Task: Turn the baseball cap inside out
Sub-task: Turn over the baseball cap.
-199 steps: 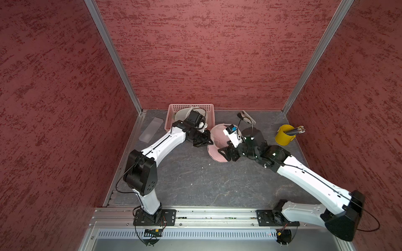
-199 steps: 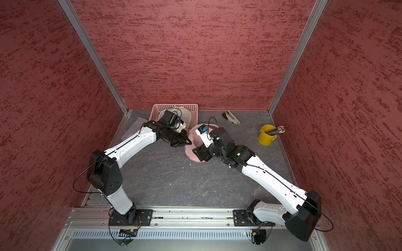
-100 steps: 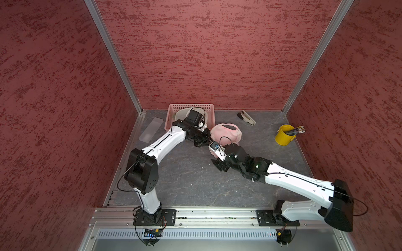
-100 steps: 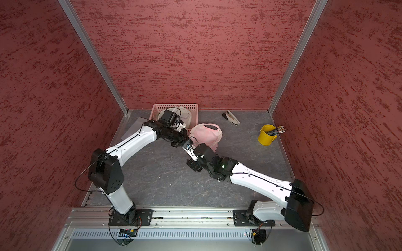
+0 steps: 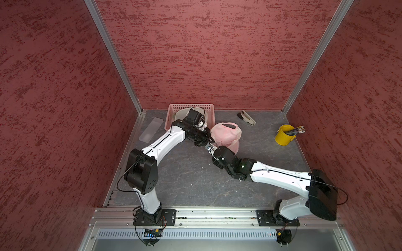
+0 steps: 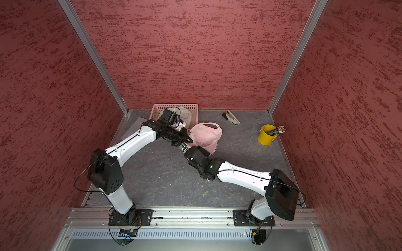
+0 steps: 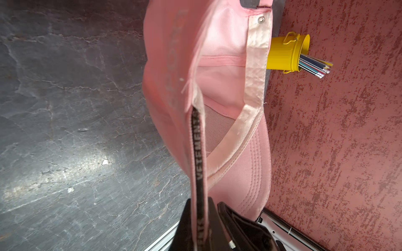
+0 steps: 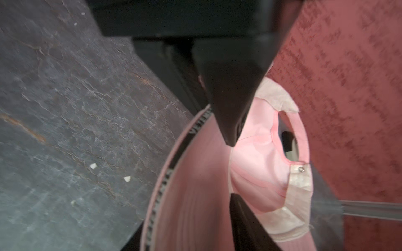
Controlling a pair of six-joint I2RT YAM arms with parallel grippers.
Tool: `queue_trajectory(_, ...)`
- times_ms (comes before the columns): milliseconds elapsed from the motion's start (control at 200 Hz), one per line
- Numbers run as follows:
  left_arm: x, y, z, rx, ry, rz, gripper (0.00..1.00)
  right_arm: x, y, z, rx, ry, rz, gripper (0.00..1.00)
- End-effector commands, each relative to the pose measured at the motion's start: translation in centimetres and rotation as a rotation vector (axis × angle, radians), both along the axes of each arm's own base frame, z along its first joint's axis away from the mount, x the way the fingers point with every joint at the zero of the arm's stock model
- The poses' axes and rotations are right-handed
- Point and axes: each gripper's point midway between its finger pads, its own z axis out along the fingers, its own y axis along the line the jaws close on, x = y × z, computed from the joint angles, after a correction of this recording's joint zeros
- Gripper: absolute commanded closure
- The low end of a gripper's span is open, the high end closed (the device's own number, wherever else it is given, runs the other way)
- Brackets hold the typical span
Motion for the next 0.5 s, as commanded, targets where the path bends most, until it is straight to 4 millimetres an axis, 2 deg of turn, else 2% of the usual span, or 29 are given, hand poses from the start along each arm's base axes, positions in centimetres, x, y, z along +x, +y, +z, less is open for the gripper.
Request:
queue_trajectory(0,-0.4,-0.1,2.0,-0.029,-0.046,-0.022,1.0,1.7,-0.6,3.2,0.037,-0.118,-0.083,0.68)
queue_trajectory(135,-0.2,0.0,2.1,-0.022,-0.05,-0.019,1.0,1.3,-0.7,3.1,0.039,-0.103,-0.075,0.83)
queue_trajectory(311,0.1,-0.3,2.9,-0.039,-0.078,-0.019,1.0,0.7,-0.7,3.3,0.065,-0.055,-0.062,0.93)
queue_trajectory(376,0.2,-0.3,3.3,-0.042,-0.094,-0.023,0.74,0.3,-0.8,3.5,0.081,-0.02,-0.057,0.94)
queue_trajectory(416,0.3,-0.2,3.6,-0.042,-0.106,-0.027,0.66,0.1,-0.8,3.8,0.098,0.004,-0.052,0.94)
queue_trajectory(461,0.3,-0.1,3.8,-0.032,-0.12,-0.027,0.53,-0.2,-0.9,4.1,0.116,0.035,-0.048,0.94)
queue_trajectory(476,0.3,0.0,3.9,-0.027,-0.125,-0.025,0.41,-0.2,-0.9,4.2,0.125,0.046,-0.05,0.94)
queue_trajectory(496,0.4,0.2,4.0,-0.022,-0.134,-0.024,0.19,-0.3,-1.1,4.3,0.129,0.061,-0.051,0.94)
